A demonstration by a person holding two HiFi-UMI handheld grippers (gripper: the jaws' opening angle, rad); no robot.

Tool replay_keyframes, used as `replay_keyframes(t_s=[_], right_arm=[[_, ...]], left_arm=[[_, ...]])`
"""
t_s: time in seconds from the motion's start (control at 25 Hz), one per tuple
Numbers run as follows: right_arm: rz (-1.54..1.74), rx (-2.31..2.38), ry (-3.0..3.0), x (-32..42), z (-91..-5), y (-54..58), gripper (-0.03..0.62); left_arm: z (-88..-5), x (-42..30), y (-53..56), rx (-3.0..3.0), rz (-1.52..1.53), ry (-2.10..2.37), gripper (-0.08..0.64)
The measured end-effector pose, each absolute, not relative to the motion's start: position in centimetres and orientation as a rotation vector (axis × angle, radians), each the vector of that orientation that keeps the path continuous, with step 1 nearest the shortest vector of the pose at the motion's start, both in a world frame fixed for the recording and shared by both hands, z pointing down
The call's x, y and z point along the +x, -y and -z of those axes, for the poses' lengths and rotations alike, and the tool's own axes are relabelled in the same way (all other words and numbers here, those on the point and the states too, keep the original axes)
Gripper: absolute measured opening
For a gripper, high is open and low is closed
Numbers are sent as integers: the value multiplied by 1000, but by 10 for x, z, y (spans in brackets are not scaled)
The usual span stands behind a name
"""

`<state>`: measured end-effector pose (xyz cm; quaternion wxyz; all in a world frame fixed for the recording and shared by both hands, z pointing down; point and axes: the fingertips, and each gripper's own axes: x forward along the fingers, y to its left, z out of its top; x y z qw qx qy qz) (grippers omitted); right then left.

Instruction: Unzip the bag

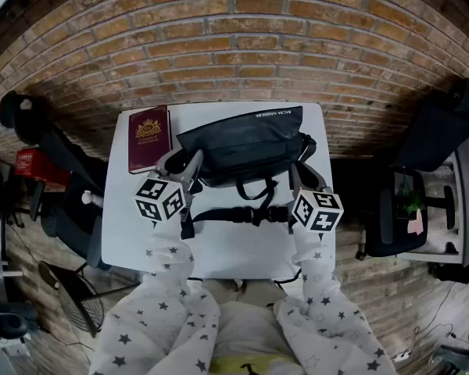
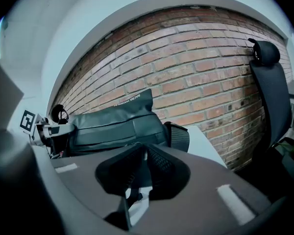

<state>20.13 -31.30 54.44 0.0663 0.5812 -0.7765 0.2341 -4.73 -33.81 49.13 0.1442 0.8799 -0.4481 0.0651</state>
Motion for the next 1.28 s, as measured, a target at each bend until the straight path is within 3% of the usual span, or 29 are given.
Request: replay_keyframes(t_s=[1.28], right_arm=[[-743,1691,2350,244,-559,320,54]], left_arm=[[-488,-50,334,2502,-191,1379,136]])
